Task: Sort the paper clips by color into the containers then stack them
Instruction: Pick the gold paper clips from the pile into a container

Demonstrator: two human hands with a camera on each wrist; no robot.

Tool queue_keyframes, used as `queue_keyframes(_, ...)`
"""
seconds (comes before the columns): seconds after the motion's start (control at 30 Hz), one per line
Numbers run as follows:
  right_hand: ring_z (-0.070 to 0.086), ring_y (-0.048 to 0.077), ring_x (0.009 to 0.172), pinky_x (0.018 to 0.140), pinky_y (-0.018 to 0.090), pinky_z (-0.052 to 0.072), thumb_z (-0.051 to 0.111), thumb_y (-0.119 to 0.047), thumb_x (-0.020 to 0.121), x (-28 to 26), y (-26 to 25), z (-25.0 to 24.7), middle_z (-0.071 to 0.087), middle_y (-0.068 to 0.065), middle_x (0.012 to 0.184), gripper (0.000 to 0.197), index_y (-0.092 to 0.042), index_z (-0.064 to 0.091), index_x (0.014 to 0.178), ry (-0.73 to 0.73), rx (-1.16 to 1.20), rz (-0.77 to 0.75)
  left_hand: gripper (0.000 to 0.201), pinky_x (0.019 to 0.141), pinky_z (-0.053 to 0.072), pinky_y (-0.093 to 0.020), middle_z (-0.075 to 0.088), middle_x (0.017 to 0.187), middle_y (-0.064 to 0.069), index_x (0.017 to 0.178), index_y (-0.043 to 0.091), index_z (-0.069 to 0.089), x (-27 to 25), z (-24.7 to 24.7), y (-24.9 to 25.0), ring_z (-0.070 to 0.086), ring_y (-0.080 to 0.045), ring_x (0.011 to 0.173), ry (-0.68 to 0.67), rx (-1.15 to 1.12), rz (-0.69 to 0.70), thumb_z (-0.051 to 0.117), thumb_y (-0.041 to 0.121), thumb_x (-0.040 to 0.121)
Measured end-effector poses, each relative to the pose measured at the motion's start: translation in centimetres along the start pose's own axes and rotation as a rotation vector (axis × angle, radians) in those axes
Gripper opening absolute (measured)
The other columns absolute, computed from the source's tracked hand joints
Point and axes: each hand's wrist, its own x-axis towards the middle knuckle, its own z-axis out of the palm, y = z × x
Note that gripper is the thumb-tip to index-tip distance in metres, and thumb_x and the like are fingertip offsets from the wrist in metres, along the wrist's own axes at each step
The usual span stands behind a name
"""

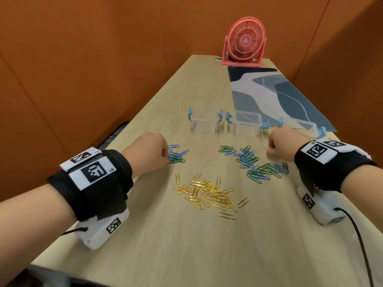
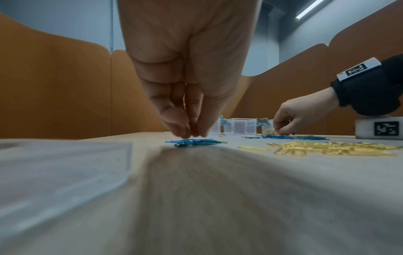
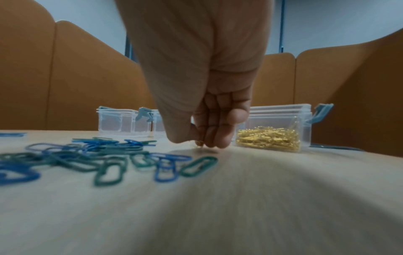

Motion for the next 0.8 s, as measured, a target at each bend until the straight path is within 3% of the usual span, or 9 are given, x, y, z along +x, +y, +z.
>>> queue_keyframes(0.1, 0.056, 0.024, 0.071, 0.063, 0.028, 0.049, 0.059, -0.017, 0.082, -0.9, 0.5, -0.5, 0.062, 0.011, 0.079, 0.012, -0.007, 0.059, 0.076, 0.026, 0.127, -0.023, 0.012, 0.053, 0.034, -0.018, 0.061, 0.074, 0.001, 0.079, 0.015, 0.066, -0.3, 0.0, 0.5, 0.052, -0.013, 0.064, 0.045, -0.070, 0.047, 0.058, 0.020, 0.086)
queue_keyframes(0.23, 0.047, 0.010, 0.059, 0.048, 0.011, 0.035, 0.059, -0.016, 0.080, -4.9, -1.3, -0.7, 0.053, -0.006, 0.063, 0.012, -0.017, 0.056, 0.068, 0.010, 0.248, -0.276, 0.016, 0.060, 0.038, -0.014, 0.065, 0.080, 0.005, 0.086, 0.015, 0.071, -1.7, 0.5, 1.1, 0.055, -0.008, 0.070, -0.068, -0.102, 0.149, 0.057, 0.023, 0.087)
queue_keyframes(0.33, 0.046, 0.005, 0.056, 0.056, 0.012, 0.038, 0.058, -0.017, 0.078, -7.8, -3.7, -0.2, 0.053, -0.009, 0.061, 0.013, -0.021, 0.055, 0.066, -0.158, 0.247, -0.446, 0.016, 0.066, 0.044, -0.010, 0.069, 0.081, 0.010, 0.088, 0.017, 0.073, -2.4, 0.8, 2.4, 0.060, -0.004, 0.073, -0.133, -0.174, 0.238, 0.057, 0.020, 0.086)
queue_keyframes(0.4, 0.048, 0.006, 0.058, 0.061, 0.015, 0.042, 0.057, -0.018, 0.080, -8.5, -4.7, 0.1, 0.059, -0.006, 0.066, 0.008, -0.019, 0.060, 0.073, -0.173, 0.280, -0.494, 0.017, 0.065, 0.041, -0.003, 0.064, 0.076, 0.018, 0.092, 0.020, 0.073, -2.7, 1.0, 3.6, 0.059, 0.002, 0.071, -0.169, -0.225, 0.284, 0.057, 0.019, 0.087)
queue_keyframes(0.5, 0.051, 0.004, 0.062, 0.063, 0.013, 0.041, 0.059, -0.026, 0.086, -9.0, -5.1, -0.3, 0.063, -0.005, 0.077, 0.008, -0.021, 0.063, 0.090, -0.151, 0.366, -0.512, 0.021, 0.061, 0.036, -0.003, 0.059, 0.076, 0.019, 0.100, 0.020, 0.070, -3.1, 1.1, 4.0, 0.054, 0.005, 0.068, -0.080, -0.204, 0.269, 0.060, 0.030, 0.086)
queue_keyframes(0.6, 0.055, 0.002, 0.076, 0.068, 0.013, 0.040, 0.074, -0.053, 0.067, -9.6, -4.3, -0.7, 0.056, -0.012, 0.096, 0.063, -0.035, 0.051, 0.123, -0.232, 0.443, -0.452, 0.058, 0.065, 0.043, -0.016, 0.059, 0.088, 0.007, 0.106, 0.017, 0.063, -3.9, 0.9, 2.2, 0.053, -0.002, 0.074, -0.110, -0.141, 0.185, 0.070, 0.059, 0.066)
queue_keyframes(0.67, 0.051, 0.000, 0.079, 0.070, 0.011, 0.038, 0.083, -0.054, 0.050, -10.2, -4.0, -0.5, 0.047, -0.014, 0.105, 0.101, -0.035, 0.037, 0.138, -0.287, 0.361, -0.449, 0.088, 0.078, 0.047, -0.026, 0.052, 0.098, 0.004, 0.114, 0.016, 0.058, -4.7, 0.7, 1.4, 0.051, -0.010, 0.087, -0.234, -0.063, 0.168, 0.072, 0.071, 0.048)
queue_keyframes(0.73, 0.043, -0.002, 0.077, 0.068, 0.010, 0.037, 0.087, -0.051, 0.046, -10.4, -4.6, 0.0, 0.039, -0.015, 0.099, 0.107, -0.031, 0.036, 0.138, -0.286, 0.287, -0.496, 0.098, 0.078, 0.043, -0.018, 0.039, 0.098, 0.012, 0.127, 0.024, 0.047, -4.9, 0.9, 1.4, 0.045, -0.006, 0.091, -0.309, -0.046, 0.200, 0.077, 0.067, 0.045)
queue_keyframes(0.8, 0.040, 0.000, 0.073, 0.064, 0.012, 0.038, 0.087, -0.047, 0.049, -10.2, -5.6, 0.2, 0.037, -0.012, 0.091, 0.092, -0.021, 0.047, 0.127, -0.255, 0.286, -0.513, 0.104, 0.078, 0.039, -0.012, 0.035, 0.099, 0.013, 0.137, 0.030, 0.037, -4.5, 1.3, 1.9, 0.042, -0.003, 0.093, -0.341, -0.073, 0.257, 0.081, 0.061, 0.048)
